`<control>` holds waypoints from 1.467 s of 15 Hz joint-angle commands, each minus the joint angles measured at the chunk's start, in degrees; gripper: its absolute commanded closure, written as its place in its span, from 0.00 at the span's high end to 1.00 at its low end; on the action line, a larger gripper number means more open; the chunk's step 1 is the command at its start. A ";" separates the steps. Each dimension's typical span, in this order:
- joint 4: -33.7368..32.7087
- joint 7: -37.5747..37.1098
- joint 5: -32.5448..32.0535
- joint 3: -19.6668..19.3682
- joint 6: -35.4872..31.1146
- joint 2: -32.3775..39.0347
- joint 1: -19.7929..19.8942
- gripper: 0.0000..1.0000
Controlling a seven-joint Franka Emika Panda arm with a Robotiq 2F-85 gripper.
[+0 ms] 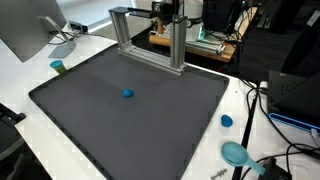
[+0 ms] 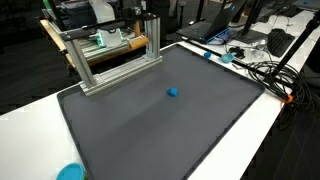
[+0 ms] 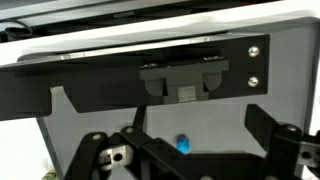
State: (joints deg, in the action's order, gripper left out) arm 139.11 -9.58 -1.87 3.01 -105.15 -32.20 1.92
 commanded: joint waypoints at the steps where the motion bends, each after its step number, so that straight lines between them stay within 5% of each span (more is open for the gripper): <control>1: 7.86 -2.07 0.12 0.01 -7.72 -6.53 0.23 1.00; 6: 14.66 -7.71 -0.84 2.18 -14.67 -10.61 1.67 1.00; 17: 13.63 -3.11 0.07 1.01 -15.82 -7.37 0.41 1.00; 22: 13.83 -1.50 0.33 0.51 -17.21 -5.83 0.26 0.71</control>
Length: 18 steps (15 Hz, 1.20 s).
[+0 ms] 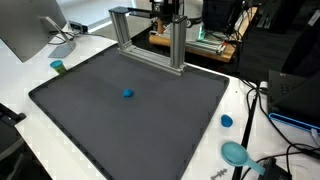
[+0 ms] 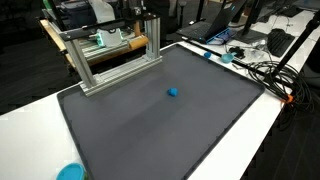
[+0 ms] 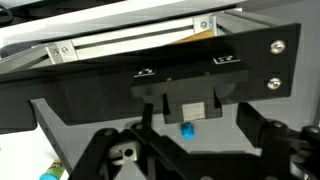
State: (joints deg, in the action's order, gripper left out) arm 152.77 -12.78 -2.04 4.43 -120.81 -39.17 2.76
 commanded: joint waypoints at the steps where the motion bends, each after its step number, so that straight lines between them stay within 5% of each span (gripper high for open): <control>1: 0.18 1.74 0.56 -0.95 -1.53 1.42 -0.57 0.66; 3: 0.18 1.80 0.44 -0.99 -0.95 1.57 -0.46 0.65; 8: 0.03 2.27 0.20 -1.20 0.52 1.07 -0.40 0.81; 18: 1.31 7.03 0.28 -2.02 2.01 -1.09 -1.60 0.73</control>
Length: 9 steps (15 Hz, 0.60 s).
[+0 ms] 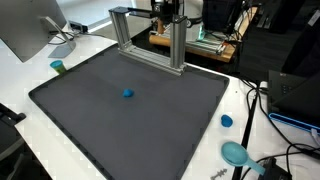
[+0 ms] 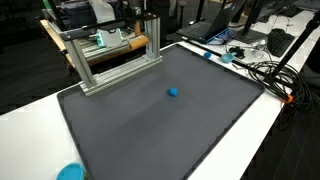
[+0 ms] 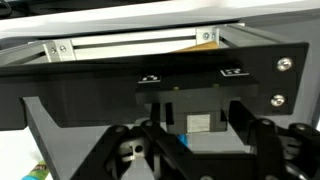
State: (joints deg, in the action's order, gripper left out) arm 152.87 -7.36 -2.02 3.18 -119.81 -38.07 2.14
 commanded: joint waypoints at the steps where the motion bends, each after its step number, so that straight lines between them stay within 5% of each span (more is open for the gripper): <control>1: 1.33 1.75 0.34 -0.78 1.18 -2.33 -1.08 0.73; 9: 2.44 1.25 0.13 -0.67 0.60 -3.75 -0.76 0.67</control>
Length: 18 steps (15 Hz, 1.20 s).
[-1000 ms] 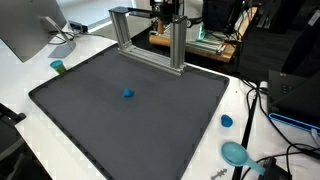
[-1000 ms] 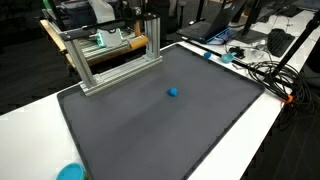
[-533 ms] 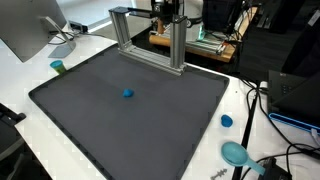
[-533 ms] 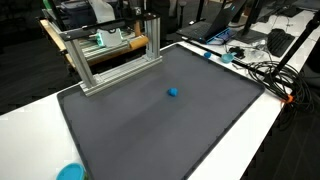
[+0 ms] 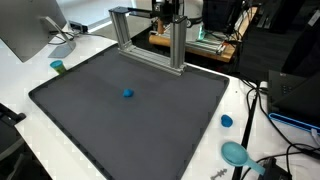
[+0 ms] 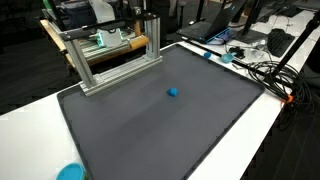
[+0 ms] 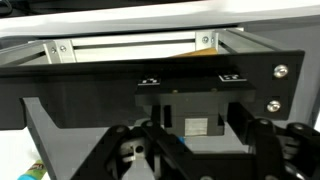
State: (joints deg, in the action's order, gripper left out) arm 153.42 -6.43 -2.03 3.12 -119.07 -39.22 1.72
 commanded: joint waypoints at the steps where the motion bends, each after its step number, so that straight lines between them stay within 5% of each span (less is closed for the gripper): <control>1: 2.05 0.29 0.09 -0.59 -0.26 -2.60 -0.32 0.65; 12: 2.26 -0.30 0.56 -0.76 -2.49 -0.16 -0.02 0.47; 18: 1.87 -1.62 0.16 -0.47 -2.10 1.30 0.64 0.63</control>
State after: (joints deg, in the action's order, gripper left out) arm 154.34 -7.07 -1.87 2.92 -120.75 -39.31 1.80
